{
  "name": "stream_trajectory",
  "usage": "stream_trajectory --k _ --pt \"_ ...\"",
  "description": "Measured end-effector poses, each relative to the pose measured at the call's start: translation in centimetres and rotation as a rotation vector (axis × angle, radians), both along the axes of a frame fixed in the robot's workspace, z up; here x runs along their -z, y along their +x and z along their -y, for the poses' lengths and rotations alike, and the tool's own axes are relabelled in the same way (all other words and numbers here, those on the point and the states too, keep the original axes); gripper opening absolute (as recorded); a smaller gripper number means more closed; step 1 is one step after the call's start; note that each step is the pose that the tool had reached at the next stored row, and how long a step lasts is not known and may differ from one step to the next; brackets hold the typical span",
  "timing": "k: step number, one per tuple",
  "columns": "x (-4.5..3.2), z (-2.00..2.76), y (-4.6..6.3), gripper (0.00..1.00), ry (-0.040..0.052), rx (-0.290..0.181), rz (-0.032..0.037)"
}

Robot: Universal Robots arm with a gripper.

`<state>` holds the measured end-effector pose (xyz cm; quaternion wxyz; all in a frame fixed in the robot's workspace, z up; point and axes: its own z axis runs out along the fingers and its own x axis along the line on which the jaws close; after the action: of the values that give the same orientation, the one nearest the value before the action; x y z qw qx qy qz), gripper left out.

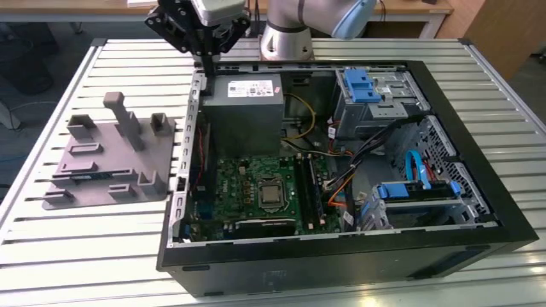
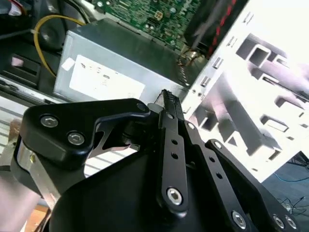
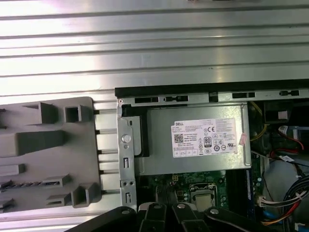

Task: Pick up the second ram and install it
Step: 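Reach for the second ram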

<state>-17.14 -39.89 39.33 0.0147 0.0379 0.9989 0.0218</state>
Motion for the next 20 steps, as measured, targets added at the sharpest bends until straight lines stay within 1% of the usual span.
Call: stream_trajectory --k 5,10,20 --pt "0.00 0.00 -1.6 0.10 0.0000 0.000 0.0003" --pt "0.01 0.00 -3.0 0.10 0.0000 0.000 0.0003" --pt "0.02 0.00 -6.4 0.10 -0.0001 0.000 0.0010"
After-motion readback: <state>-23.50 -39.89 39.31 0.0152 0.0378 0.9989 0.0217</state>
